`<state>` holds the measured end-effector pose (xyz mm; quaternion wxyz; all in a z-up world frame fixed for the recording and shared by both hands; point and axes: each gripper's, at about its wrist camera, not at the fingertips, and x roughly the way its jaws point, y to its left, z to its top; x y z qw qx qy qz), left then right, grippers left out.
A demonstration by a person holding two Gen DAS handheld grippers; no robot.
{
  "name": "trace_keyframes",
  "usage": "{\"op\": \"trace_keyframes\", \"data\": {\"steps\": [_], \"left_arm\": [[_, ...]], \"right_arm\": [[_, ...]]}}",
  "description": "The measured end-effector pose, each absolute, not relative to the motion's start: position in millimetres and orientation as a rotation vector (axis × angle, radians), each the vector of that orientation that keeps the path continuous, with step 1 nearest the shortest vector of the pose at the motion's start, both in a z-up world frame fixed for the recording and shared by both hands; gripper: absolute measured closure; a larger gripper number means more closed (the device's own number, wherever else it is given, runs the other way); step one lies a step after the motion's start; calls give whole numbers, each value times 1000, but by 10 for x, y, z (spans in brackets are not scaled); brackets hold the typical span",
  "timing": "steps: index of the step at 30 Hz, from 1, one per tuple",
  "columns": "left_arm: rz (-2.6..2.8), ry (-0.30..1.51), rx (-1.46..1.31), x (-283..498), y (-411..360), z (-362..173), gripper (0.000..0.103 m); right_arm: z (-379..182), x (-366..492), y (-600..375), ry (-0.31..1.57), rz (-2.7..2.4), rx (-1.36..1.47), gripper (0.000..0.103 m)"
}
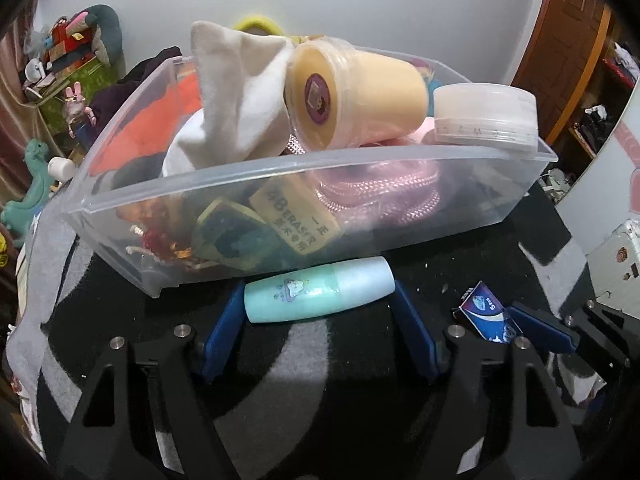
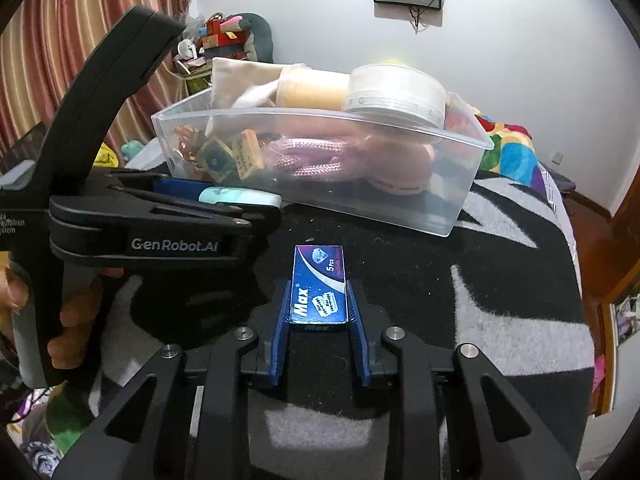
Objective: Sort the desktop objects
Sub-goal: 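Carry the Max box toward the clear box with the right tool while the left grasps the teal tube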
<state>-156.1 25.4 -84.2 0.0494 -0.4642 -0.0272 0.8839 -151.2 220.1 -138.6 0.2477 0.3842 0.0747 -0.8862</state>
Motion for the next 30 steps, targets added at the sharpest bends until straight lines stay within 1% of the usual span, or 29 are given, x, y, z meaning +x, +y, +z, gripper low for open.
{"op": "trace_keyframes", "data": {"steps": [12,14,20,25,30], "left_arm": [[2731,-63,-1296,-1195,200,-802,30],[2756,-55,-1259,-1176,115,-725,30],[2805,-119,-1157,-996,-76,-395,30],[2859,-157,-1091,-1112,-263,-181,30],[2883,-179,-1080,-1328,-367,-162,30]], "right_arm": [[-1215,-1532,2351,72,-2429,1027,78],[-1167,-1541,2363,43,-2430,1015,78],[-1035,-1584,2318,-2,-2422,970,78],[-851,-1636,2236,-29,-2418,908,78],[-684,-1741,2139,-32,-2423,860,78]]}}
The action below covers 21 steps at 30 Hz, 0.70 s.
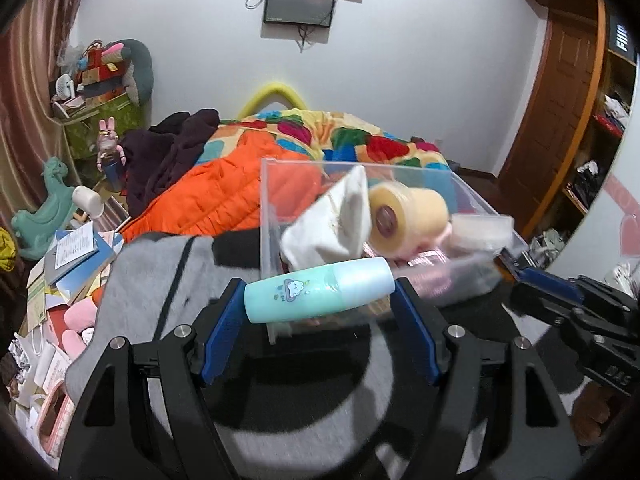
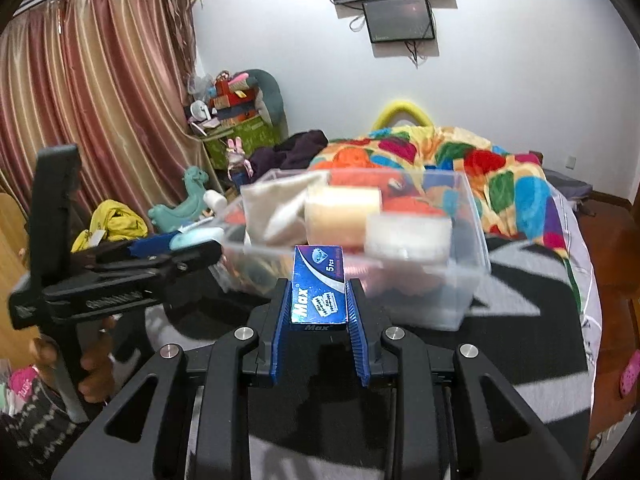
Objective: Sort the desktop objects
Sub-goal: 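Carry the Max box toward the clear box with the right tool while the left grasps the teal tube, then drop the Max box into the clear box with the right tool while the left drops the teal tube in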
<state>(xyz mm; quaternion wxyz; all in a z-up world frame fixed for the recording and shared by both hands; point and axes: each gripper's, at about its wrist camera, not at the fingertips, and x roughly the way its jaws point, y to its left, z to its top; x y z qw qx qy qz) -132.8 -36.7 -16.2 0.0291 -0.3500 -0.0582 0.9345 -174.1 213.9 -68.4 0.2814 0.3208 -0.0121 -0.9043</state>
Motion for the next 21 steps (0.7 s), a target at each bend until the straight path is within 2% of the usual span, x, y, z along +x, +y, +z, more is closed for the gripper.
{"op": "trace_keyframes", "data": {"steps": [12,21], "left_arm": [[2906,-95,-1033,-1562,-321,-225,30],[2804,-288,-1062,-1677,-504,-358,30]], "right_arm": [[-736,-2136,1799,12,-2422,900,78],[-803,-2219,1565,126,-2455,898,78]]}}
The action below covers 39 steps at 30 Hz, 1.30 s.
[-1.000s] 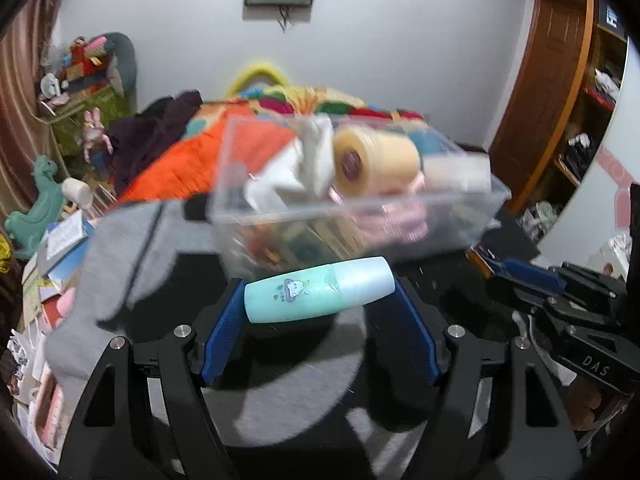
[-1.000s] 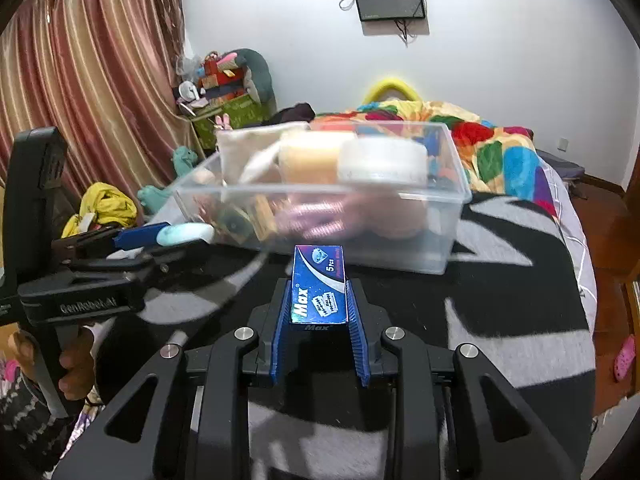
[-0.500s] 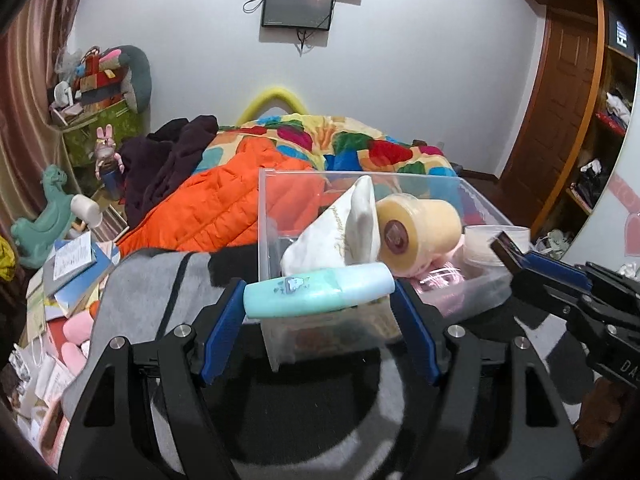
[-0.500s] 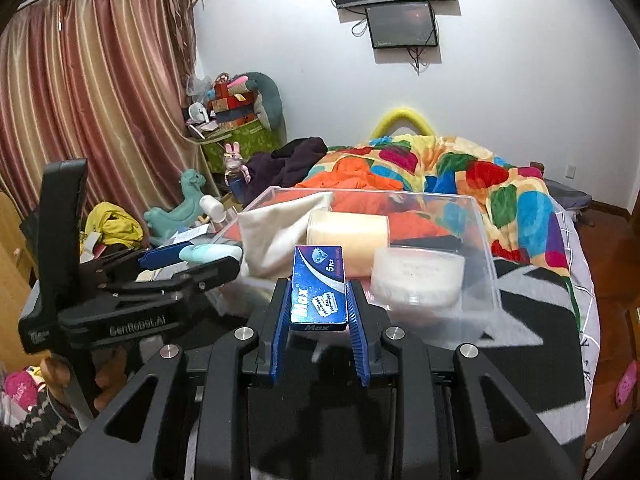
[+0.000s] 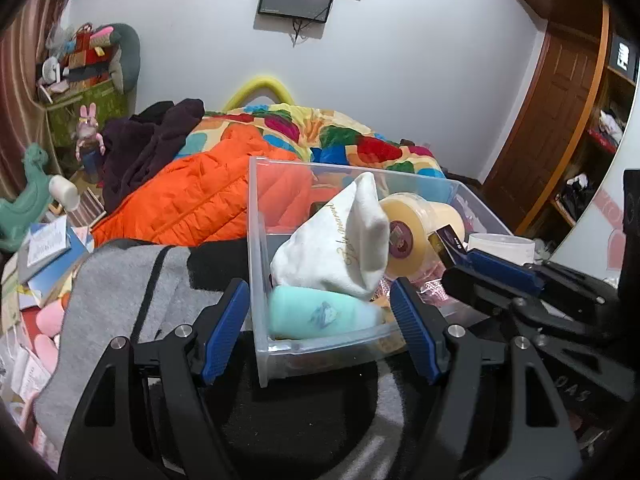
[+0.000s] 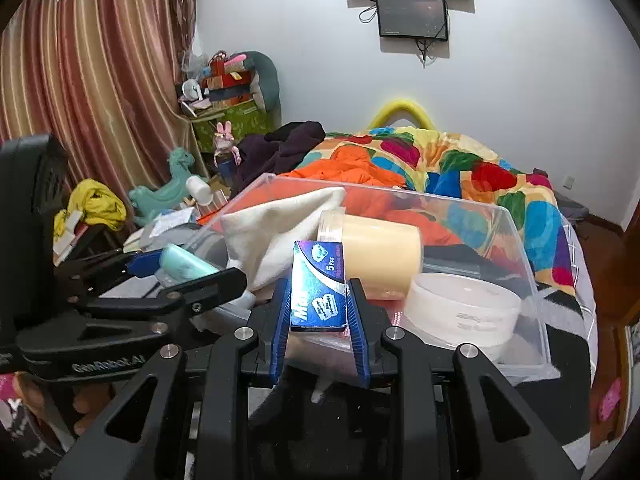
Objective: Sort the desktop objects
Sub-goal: 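Drop the Max box into the clear box with the right tool while the left drops the teal tube in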
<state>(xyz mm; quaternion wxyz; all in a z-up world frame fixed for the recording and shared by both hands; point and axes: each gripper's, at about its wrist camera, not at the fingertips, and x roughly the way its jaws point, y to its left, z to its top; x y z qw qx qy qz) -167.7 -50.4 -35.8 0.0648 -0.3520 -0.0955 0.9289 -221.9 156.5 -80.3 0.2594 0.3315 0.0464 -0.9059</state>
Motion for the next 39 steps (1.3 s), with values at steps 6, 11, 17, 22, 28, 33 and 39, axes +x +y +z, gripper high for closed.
{"op": "trace_keyframes", "data": {"steps": [6,11,17,22,28,33,39], "left_arm": [[2813,-287,-1047,-1662,-484,-377,30],[2830,-268,-1033,-1626,-473,-352,30],[2821,-264,-1020,-1564,-443,-293,30],[2835,-264,-1000,-1455,-425,-183,30],[2827,-321,-940,-1256,-426,-56,28],[2823,-265,-928,-1139,-301,40,20],[2835,-240,-887,-916,-207,195,9]], "right_arm": [[-837,-2189,1562,150,-2477,891,78],[-790,-2158,1577,142,-2475,901,77],[-678,-2045,1609,116,-2456,879,74],[-599,-1949,1665,69,-2455,871,54],[-529,-1840,1802,18,-2493,857,37],[-482,-1730,1968,-58,-2552,861,24],[-454,-1569,2159,-121,-2558,870,19]]}}
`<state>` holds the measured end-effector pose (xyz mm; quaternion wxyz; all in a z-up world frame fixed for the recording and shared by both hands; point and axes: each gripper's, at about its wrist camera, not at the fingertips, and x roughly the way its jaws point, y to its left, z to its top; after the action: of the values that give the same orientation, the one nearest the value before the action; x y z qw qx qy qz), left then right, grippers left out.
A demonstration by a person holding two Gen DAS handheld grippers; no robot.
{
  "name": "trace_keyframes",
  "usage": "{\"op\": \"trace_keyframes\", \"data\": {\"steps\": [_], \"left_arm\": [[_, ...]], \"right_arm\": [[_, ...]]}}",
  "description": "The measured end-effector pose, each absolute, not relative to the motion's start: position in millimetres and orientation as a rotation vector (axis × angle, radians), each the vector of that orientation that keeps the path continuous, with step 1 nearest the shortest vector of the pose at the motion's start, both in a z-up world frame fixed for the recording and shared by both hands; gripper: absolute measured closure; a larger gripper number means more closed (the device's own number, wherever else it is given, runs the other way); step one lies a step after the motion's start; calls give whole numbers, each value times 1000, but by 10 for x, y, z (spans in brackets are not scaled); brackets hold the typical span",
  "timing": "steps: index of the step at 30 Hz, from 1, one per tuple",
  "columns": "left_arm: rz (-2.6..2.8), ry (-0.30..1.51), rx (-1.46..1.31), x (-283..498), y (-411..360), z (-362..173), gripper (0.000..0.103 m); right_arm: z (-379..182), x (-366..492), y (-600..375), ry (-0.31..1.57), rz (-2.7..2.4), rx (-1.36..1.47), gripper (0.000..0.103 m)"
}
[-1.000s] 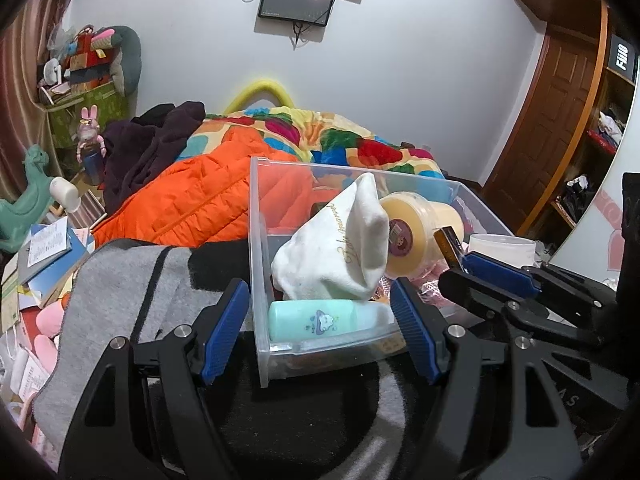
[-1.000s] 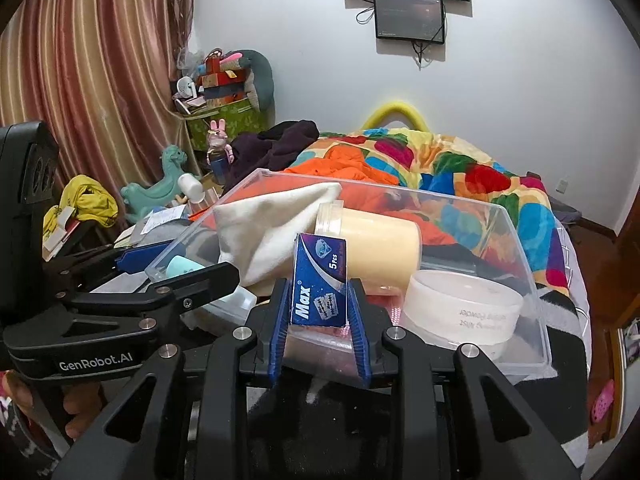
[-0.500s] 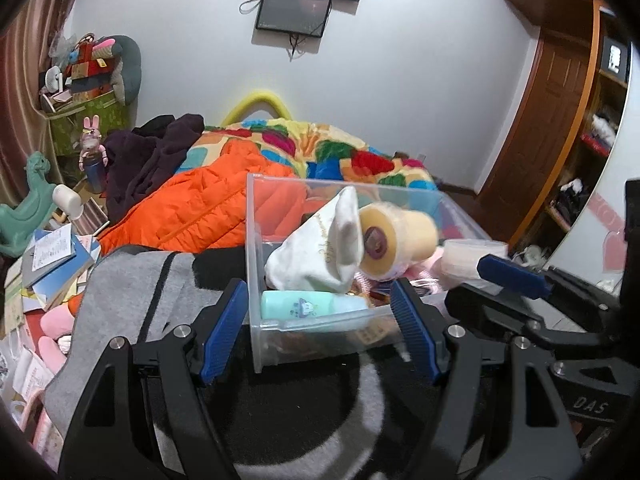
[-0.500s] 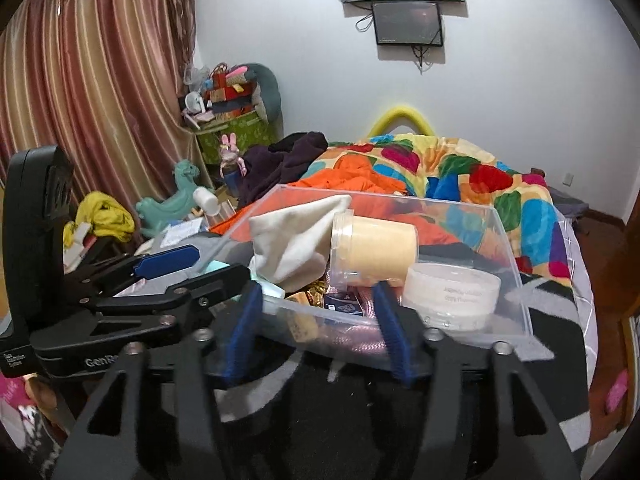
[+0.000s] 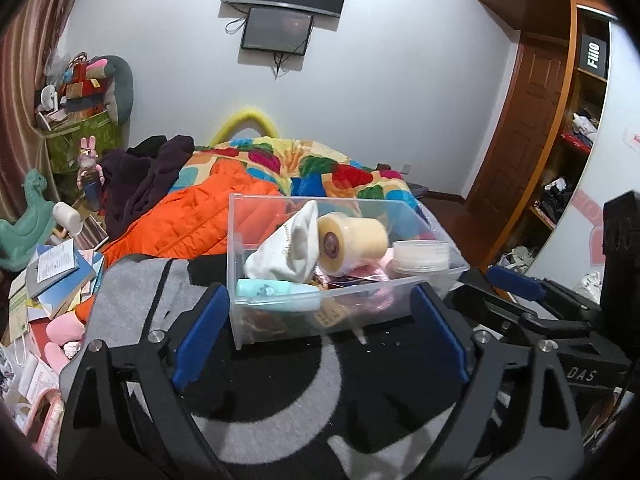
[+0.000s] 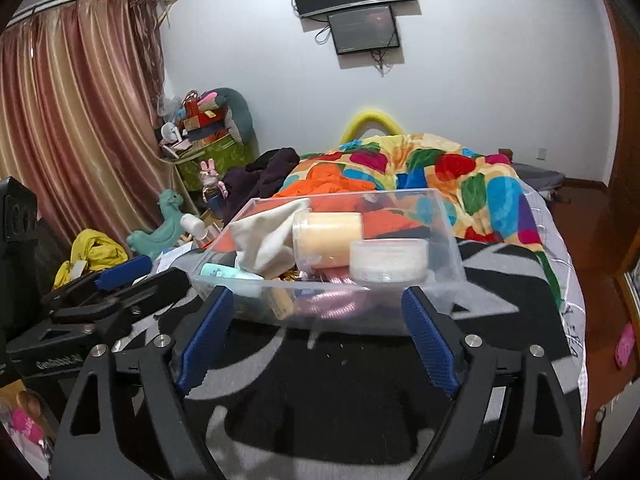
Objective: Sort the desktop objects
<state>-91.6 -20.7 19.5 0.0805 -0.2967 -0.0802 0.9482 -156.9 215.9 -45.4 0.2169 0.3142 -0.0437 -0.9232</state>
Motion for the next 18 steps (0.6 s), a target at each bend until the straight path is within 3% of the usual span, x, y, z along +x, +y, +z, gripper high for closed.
{"op": "trace_keyframes", "data": {"steps": [5,8,11,18], "left_arm": [[2894,-174,-873,-766,-118,228,8],[2922,-151,-861,-666,-70,228,8],[2939,-148,-842,-548,-48,219,7],[2967,-167,-805,-338,28,171,7]], "right_arm": [[-398,-1320,2321,-159,-2603,821,18],[-360,-1137,2408,-192,-2625,769,11],[-325,-961,2439,-156,-2689,712,5],[-347,-645,2448,-70,-2730,641,3]]}}
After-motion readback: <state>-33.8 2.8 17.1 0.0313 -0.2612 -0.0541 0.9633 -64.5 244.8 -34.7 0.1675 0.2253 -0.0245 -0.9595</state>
